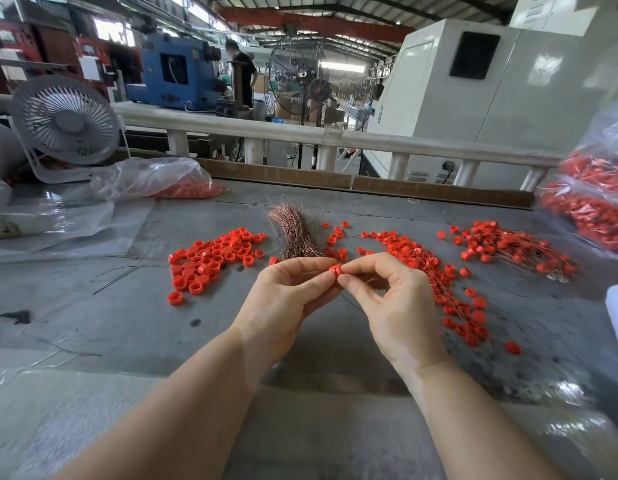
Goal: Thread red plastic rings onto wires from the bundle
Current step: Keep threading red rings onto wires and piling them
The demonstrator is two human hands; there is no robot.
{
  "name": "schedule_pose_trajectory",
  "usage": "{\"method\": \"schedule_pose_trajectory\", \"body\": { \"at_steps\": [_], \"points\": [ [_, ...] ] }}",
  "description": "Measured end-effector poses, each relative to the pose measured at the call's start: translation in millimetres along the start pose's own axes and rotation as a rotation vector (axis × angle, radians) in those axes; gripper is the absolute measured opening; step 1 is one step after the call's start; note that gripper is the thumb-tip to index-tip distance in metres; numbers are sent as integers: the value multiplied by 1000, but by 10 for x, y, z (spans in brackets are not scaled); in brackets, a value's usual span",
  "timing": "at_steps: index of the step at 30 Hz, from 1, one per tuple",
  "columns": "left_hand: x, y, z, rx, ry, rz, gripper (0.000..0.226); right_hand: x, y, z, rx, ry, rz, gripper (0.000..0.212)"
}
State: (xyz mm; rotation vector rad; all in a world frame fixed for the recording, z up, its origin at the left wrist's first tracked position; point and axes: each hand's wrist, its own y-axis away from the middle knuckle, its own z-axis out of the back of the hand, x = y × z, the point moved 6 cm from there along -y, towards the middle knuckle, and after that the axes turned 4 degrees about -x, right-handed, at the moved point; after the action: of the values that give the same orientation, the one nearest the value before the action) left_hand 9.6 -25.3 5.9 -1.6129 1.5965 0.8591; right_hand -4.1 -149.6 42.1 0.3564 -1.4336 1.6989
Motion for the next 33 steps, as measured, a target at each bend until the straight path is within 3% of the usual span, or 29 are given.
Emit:
{"method": "schedule_pose_trajectory", "body": {
  "at_steps": [26,33],
  "points": [
    [-23,-3,18,-2,-170,-100,19,11,5,11,20,31,36,12],
    [-4,-7,23,4,-130,-45,18,9,5,6,23,30,26,12]
  ]
}}
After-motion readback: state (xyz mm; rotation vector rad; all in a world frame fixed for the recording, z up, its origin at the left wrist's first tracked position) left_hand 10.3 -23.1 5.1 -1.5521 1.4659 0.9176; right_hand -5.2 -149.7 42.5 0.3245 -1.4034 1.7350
